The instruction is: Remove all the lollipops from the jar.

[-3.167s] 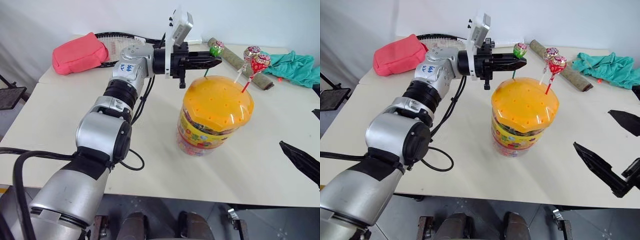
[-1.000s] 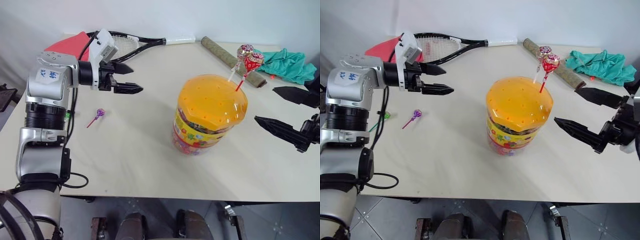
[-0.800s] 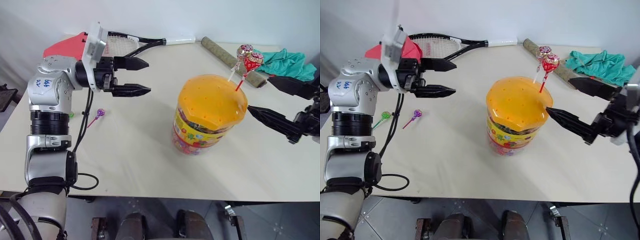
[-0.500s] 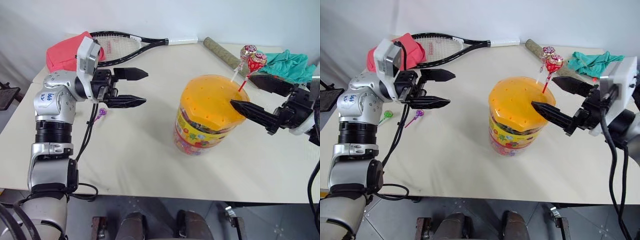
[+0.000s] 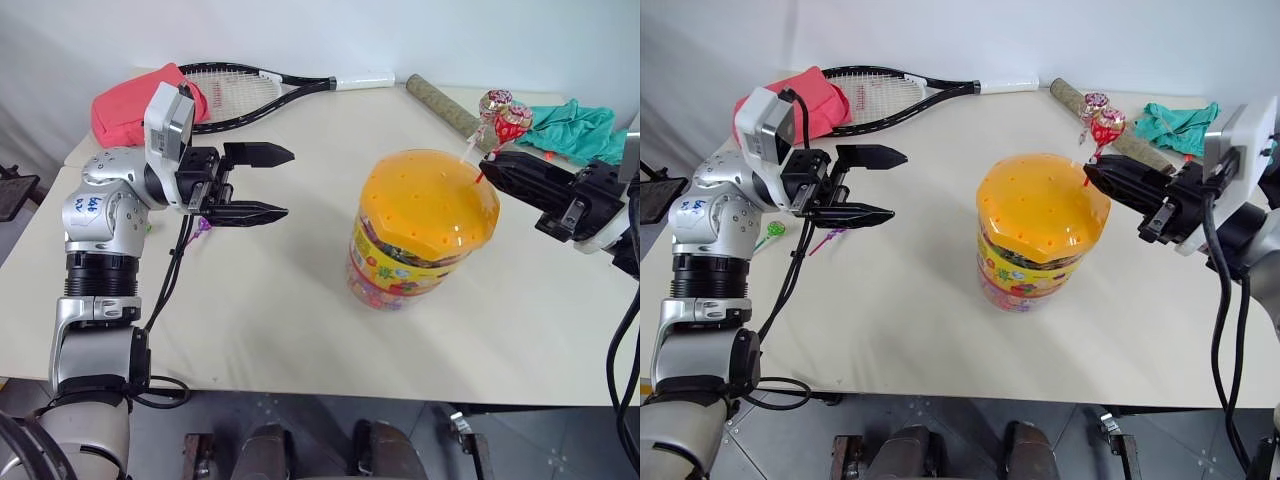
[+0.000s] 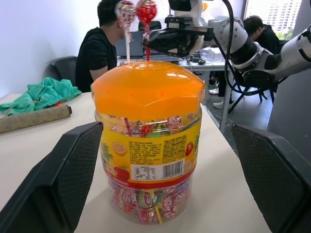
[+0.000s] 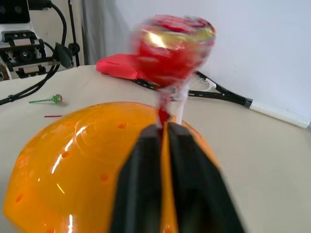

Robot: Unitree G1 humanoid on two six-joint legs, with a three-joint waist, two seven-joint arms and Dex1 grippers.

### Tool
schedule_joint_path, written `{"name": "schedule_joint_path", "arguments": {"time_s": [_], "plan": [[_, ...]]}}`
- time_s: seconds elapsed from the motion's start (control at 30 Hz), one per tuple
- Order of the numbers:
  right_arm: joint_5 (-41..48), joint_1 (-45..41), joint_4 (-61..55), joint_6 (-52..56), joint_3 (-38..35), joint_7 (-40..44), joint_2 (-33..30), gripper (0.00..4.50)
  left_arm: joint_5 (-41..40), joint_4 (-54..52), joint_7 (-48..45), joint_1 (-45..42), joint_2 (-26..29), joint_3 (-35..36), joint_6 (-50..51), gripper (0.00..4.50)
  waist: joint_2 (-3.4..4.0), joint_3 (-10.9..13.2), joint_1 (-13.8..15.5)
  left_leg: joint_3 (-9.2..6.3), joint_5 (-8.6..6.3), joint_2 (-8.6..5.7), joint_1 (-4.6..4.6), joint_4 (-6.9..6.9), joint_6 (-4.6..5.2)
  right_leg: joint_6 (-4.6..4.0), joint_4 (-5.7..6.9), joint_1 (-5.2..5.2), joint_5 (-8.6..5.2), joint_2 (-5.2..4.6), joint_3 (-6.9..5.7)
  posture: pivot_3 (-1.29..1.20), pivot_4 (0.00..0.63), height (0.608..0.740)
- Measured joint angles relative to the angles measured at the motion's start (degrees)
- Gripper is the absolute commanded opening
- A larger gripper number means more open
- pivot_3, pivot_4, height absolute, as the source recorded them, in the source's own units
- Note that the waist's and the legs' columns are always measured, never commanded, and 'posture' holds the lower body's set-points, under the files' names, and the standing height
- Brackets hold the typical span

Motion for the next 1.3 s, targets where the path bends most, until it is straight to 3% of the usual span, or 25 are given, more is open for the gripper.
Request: {"name": "schedule_joint_path", "arguments": {"time_s": [0.23, 0.43, 0.6, 0.7, 0.77, 0.87, 1.1, 1.3], "plan": [[1.25, -4.29, -0.18, 0.82, -1.12, -0.39, -2.13, 0.04, -0.12, 2.32, 0.00, -0.42, 0.00, -0.39, -1.07, 4.50, 0.00, 0.00, 0.05, 0.00, 0.00, 0.00, 0.00, -0.01, 0.00, 0.00, 0.00, 0.00, 0.00, 0.00, -0.01, 0.00, 0.150, 0.740], [3.17, -5.07, -1.23, 4.11, -10.93, -3.22, -8.60, 0.04, -0.12, 4.78, -0.02, -1.90, -0.11, -1.20, -2.01, 4.50, 0.00, 0.00, 0.17, -0.02, -0.02, 0.00, -0.04, 0.00, 0.02, 0.00, -0.01, -0.01, 0.00, -0.01, -0.02, 0.00, 0.150, 0.740], [-0.60, 9.13, -1.55, 11.61, -23.19, -1.18, -12.62, 0.04, -0.08, 7.49, -0.03, -2.47, -0.12, -1.79, -3.05, 4.50, -0.01, 0.00, 0.31, 0.00, -0.03, 0.00, -0.06, 0.00, 0.04, 0.00, -0.03, 0.01, 0.00, 0.00, -0.03, 0.00, 0.150, 0.740], [-5.64, 20.22, -0.34, 16.86, -26.35, 0.96, -13.35, 0.04, -0.01, 8.82, -0.03, -2.60, 0.68, -1.81, -3.44, 4.50, 0.01, -0.01, 0.19, 0.05, -0.04, -0.01, -0.05, 0.01, 0.05, 0.01, -0.03, -0.01, 0.01, -0.01, 0.02, 0.00, 0.150, 0.740], [-10.88, 27.67, 1.95, 19.86, -24.99, 1.32, -13.97, 0.04, 0.45, 9.07, -0.03, -2.55, 1.48, -1.88, -3.76, 4.50, 0.00, 0.00, 0.12, 0.07, -0.04, -0.02, -0.06, 0.02, 0.05, 0.02, -0.03, -0.01, 0.01, -0.01, 0.04, 0.00, 0.150, 0.740], [-15.23, 29.40, 5.94, 20.99, -19.53, -0.18, -13.60, 0.04, 0.64, 9.01, -0.03, -2.55, 2.17, -1.80, -5.13, 4.50, 0.02, -0.01, -0.01, 0.08, -0.04, -0.01, -0.03, 0.02, 0.05, 0.02, -0.03, -0.01, 0.01, -0.02, 0.07, 0.00, 0.150, 0.740], [-23.62, 22.41, 18.88, 16.87, -4.18, -3.77, -7.57, 0.04, 0.39, 8.34, -0.02, -1.96, 3.61, -1.32, -5.68, 4.50, 0.04, 0.00, -0.20, 0.09, -0.04, 0.02, -0.03, 0.02, 0.03, 0.02, -0.04, -0.02, 0.01, 0.03, 0.06, 0.00, 0.150, 0.740], [-28.69, 14.84, 28.52, 12.88, 4.19, -4.00, -4.00, 0.04, -0.16, 6.07, 0.00, -0.62, 4.30, -0.84, -4.85, 4.50, 0.10, 0.02, 0.00, 0.06, -0.04, 0.01, -0.05, 0.07, 0.03, 0.02, -0.04, -0.02, 0.01, 0.01, 0.04, 0.00, 0.150, 0.740]]}}
